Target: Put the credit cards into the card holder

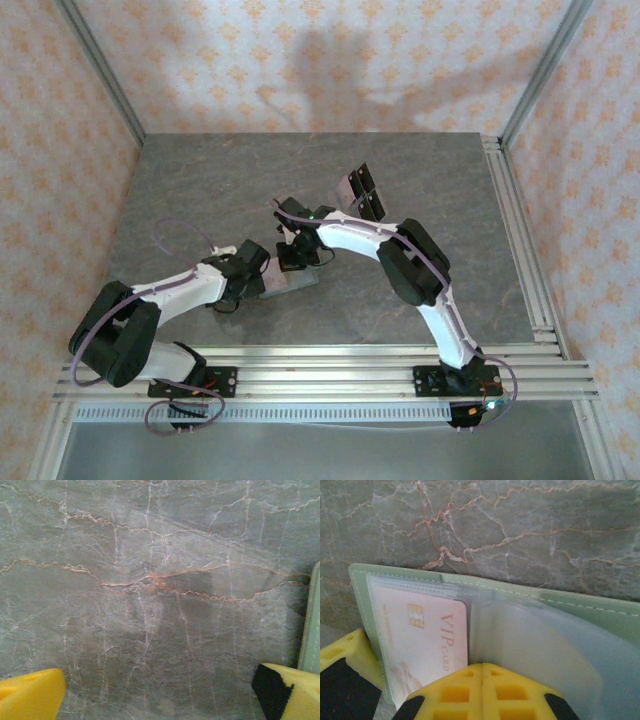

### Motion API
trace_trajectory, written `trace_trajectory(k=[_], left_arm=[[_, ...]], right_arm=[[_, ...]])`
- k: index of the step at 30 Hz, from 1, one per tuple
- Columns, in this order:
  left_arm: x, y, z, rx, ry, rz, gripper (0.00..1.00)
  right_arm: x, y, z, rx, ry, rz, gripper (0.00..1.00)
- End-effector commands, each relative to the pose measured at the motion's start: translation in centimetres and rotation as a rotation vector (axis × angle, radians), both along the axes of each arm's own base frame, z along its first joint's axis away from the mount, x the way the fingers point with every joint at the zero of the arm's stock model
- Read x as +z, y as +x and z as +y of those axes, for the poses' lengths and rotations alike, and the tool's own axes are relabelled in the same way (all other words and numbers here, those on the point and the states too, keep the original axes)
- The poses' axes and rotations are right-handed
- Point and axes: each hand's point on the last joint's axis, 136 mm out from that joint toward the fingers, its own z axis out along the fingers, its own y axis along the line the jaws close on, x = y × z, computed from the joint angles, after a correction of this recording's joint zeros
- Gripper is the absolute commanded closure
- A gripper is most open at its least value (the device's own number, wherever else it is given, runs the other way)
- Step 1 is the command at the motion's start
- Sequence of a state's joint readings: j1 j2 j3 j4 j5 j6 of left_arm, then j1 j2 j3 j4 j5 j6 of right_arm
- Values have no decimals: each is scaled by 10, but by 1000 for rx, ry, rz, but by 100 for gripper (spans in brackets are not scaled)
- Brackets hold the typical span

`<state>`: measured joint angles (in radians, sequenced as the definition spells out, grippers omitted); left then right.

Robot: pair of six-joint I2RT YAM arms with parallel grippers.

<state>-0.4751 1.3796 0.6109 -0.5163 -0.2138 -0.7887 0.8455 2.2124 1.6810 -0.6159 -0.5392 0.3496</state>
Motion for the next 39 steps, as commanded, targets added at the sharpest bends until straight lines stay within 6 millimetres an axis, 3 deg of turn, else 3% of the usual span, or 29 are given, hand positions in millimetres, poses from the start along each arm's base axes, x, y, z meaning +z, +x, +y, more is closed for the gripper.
trace_trajectory(k=[1,9,13,18,27,35,39], left_arm=[[-5,-5,2,17,8,32,0],[16,-4,8,35,12,-25,0],[24,-3,9,31,21,-35,0],[26,-1,8,26,21,-35,0],[31,4,6,16,22,-39,0],[34,11,0,-10,12,-46,0],[32,13,-4,-23,1,-41,0]], right_arm=[[-3,-12,5,51,-15,30,96],[5,-14,5,91,-10,21,95],[15,2,-7,41,-23,-49,86],[12,9,-30,-17,-32,-55,84],[-13,-3,-71,-56,-108,-21,86],[-12,-20,-103,-85,-140,-35,88],[2,-20,-101,-86,-110,-52,88]])
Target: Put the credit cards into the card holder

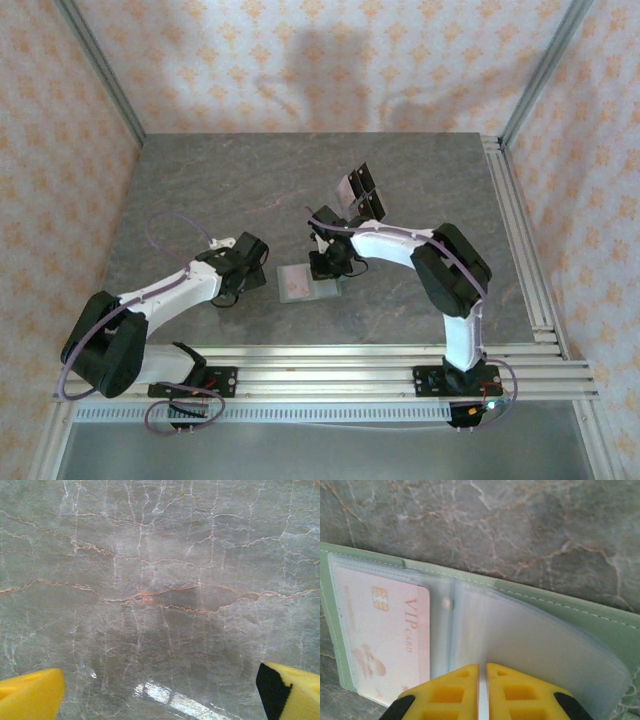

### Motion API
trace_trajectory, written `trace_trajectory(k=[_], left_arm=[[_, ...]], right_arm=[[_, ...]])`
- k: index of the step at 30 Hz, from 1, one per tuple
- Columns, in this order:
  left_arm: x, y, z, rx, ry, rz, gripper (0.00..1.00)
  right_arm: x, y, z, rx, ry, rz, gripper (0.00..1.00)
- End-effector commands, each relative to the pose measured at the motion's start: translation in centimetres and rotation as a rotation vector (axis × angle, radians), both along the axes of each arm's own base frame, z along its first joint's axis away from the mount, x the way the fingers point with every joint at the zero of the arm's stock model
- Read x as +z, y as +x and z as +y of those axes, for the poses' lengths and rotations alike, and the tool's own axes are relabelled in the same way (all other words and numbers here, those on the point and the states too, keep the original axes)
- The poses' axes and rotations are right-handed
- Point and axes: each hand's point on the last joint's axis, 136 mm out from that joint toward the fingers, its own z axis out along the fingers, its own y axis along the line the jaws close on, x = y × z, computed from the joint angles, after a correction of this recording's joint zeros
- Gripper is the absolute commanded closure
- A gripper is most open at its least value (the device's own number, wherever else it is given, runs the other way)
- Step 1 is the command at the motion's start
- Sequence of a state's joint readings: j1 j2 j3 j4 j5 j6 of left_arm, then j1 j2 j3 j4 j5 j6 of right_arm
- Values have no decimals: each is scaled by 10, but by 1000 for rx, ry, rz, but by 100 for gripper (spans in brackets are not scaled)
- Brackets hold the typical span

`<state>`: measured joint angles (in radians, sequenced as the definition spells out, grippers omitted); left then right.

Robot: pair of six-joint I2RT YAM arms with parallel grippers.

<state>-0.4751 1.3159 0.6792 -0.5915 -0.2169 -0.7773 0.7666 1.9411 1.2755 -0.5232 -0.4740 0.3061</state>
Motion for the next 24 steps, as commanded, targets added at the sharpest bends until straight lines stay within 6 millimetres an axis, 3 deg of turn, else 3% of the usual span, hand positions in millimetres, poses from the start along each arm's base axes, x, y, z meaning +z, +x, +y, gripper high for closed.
trace_trajectory(k=[1,5,8,18,24], left_arm=[[1,3,-2,-19,10,9,0],[-3,1,-11,-40,-4,12,0],[-5,-1,-16,-53,-5,12,0],[-21,-9,-26,-74,10,38,0],[-28,-10,-28,-82,17,50,0]], right_arm=[[11,2,-10,-26,-24,-25,88],[34,7,1,-22,29,-51,88],[39,6,7,-12,41,-50,89],[19,-10,24,40,24,-8,92],[7,-17,22,40,5,12,92]])
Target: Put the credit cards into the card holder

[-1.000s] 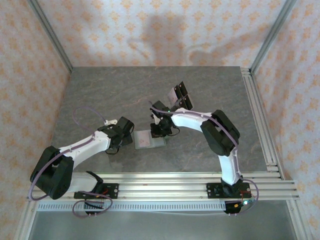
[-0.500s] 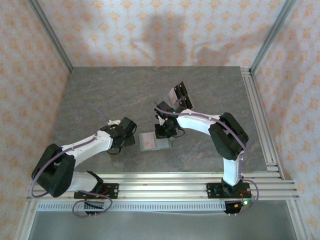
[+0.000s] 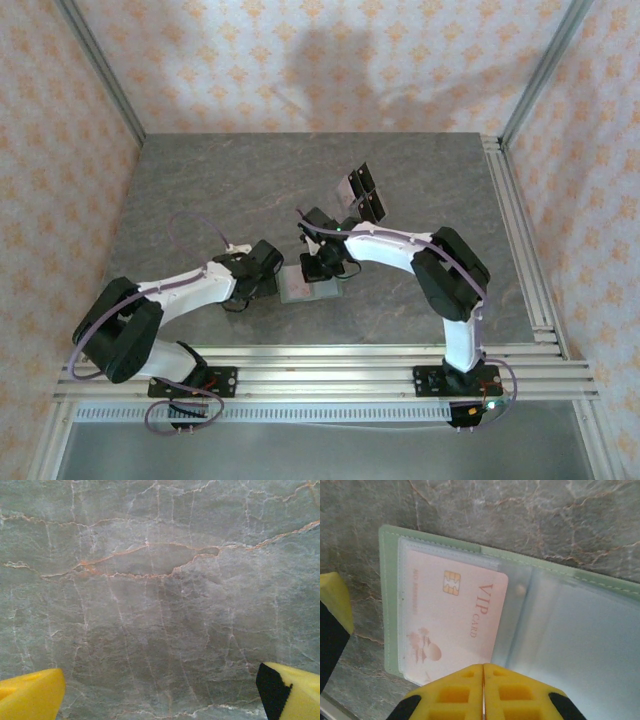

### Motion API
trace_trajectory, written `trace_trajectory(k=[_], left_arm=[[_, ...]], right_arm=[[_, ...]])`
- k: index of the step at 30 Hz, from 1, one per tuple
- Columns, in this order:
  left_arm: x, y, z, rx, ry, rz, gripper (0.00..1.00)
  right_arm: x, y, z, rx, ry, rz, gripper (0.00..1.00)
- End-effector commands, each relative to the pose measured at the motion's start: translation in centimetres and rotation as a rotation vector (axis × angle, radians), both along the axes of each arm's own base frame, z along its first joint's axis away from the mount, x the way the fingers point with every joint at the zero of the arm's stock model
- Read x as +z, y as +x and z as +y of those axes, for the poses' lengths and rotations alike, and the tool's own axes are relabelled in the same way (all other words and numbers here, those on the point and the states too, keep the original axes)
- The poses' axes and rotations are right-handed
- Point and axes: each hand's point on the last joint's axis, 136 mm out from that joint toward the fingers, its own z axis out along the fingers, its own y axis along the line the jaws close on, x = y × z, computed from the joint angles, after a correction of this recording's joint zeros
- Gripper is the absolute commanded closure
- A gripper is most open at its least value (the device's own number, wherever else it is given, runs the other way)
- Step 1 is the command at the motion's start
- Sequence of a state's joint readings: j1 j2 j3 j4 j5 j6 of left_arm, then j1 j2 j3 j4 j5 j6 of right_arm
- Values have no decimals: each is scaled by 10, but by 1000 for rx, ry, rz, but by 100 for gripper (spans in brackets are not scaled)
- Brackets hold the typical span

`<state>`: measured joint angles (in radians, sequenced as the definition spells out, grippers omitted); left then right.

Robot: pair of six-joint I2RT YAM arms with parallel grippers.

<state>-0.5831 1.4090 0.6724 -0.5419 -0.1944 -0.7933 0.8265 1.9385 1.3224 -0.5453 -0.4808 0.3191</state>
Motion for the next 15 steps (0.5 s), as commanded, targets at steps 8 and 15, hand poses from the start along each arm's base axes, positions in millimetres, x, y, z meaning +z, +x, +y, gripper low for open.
trace_trajectory(k=[8,15], left_arm=[[-11,-5,2,17,14,6,0],[-13,-6,2,14,18,9,0]], right_arm=[[-8,-7,-6,-15,-25,18,92],[-1,-8,-12,-27,-21,-2,92]])
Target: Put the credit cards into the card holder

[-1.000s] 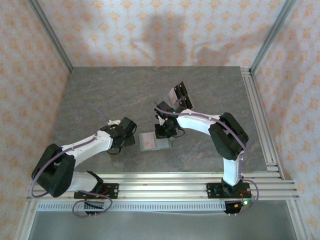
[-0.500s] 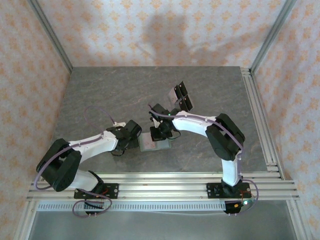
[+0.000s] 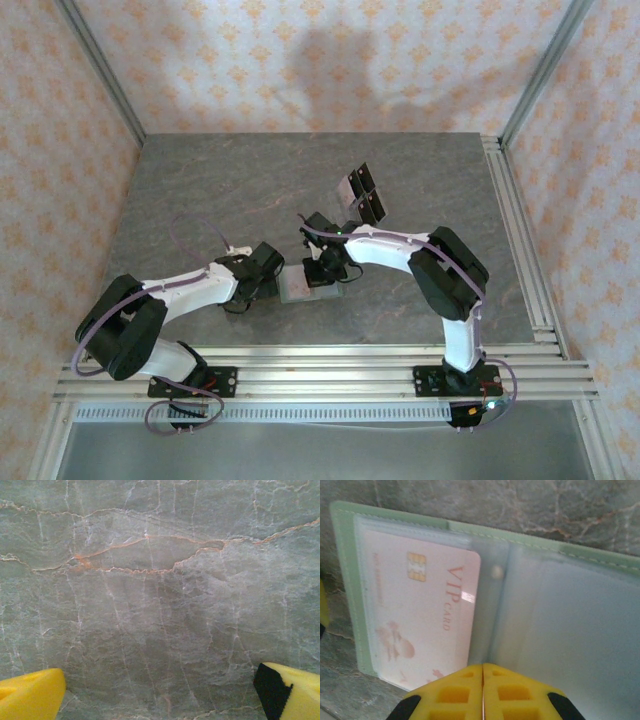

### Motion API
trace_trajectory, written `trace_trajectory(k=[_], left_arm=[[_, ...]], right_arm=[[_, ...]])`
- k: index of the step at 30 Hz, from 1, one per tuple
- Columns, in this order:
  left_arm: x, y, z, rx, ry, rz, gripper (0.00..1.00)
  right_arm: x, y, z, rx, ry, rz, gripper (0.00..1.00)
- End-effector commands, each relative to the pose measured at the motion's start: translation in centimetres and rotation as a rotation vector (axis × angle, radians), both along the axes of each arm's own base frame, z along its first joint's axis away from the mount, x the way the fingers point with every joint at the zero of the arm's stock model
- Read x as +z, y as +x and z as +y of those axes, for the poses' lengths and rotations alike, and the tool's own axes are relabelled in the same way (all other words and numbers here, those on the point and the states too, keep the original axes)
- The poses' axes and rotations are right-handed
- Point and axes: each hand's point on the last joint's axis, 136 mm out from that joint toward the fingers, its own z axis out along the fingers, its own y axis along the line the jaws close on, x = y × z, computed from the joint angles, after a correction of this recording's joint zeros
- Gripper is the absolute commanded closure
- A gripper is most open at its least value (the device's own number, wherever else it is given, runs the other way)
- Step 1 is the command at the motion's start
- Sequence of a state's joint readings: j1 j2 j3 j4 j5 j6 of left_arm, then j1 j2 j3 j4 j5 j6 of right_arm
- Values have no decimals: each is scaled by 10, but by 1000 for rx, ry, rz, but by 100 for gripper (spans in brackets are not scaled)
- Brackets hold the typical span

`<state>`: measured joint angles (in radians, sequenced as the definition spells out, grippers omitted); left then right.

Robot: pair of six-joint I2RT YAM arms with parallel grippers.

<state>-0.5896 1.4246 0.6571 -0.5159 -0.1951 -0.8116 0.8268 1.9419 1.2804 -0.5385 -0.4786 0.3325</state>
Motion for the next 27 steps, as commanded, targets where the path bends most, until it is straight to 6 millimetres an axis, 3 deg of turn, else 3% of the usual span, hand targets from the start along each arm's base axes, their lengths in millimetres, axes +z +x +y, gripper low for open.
trace_trajectory(k=[1,8,27], left_arm=[[-7,-4,3,4,21,9,0],[-11,-4,2,1,22,15,0],[-22,-6,-2,-6,20,39,0]], right_arm=[[12,0,-3,-16,7,-32,92],[2,-4,-1,-13,10,-1,92],[-2,-12,27,83,38,79,93]])
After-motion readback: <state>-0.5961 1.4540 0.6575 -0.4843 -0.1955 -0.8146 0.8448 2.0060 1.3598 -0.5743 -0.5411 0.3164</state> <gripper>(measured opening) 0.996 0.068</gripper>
